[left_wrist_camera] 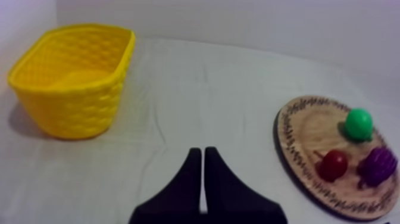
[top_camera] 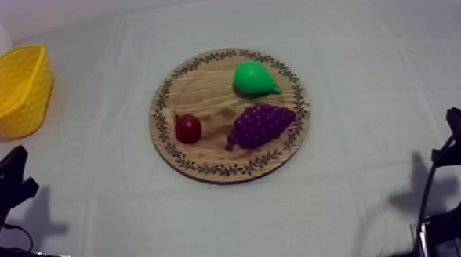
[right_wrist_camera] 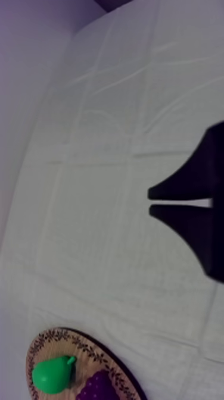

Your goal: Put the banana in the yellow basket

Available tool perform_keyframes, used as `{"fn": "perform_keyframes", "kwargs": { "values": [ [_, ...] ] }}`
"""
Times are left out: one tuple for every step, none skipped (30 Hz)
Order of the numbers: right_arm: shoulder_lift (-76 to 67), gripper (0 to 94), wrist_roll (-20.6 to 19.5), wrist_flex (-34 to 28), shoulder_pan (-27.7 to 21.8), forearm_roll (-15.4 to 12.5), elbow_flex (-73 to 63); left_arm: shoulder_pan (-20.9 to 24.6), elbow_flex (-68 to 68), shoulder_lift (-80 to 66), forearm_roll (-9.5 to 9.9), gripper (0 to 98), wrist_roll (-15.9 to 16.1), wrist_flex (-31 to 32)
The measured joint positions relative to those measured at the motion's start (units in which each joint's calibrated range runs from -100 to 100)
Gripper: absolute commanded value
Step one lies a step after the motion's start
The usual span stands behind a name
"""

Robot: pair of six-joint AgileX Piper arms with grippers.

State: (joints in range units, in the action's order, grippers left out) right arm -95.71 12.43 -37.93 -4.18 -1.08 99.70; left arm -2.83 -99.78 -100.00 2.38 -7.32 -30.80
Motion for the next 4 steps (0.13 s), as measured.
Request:
{"fn": "perform_keyframes", "kwargs": {
  "values": [
    [0.0,0.6,0.0,0.0,0.0,0.0,0.0,0.0,0.0,0.0,0.0,0.0,-1.2,0.0],
    [0.0,0.6,0.0,0.0,0.0,0.0,0.0,0.0,0.0,0.0,0.0,0.0,-2.0,0.0],
    [0.0,0.6,0.0,0.0,0.0,0.0,0.0,0.0,0.0,0.0,0.0,0.0,-2.9,0.0],
    [0.0,0.6,0.0,0.0,0.0,0.0,0.0,0.0,0.0,0.0,0.0,0.0,-3.5,0.0]
  ]
}}
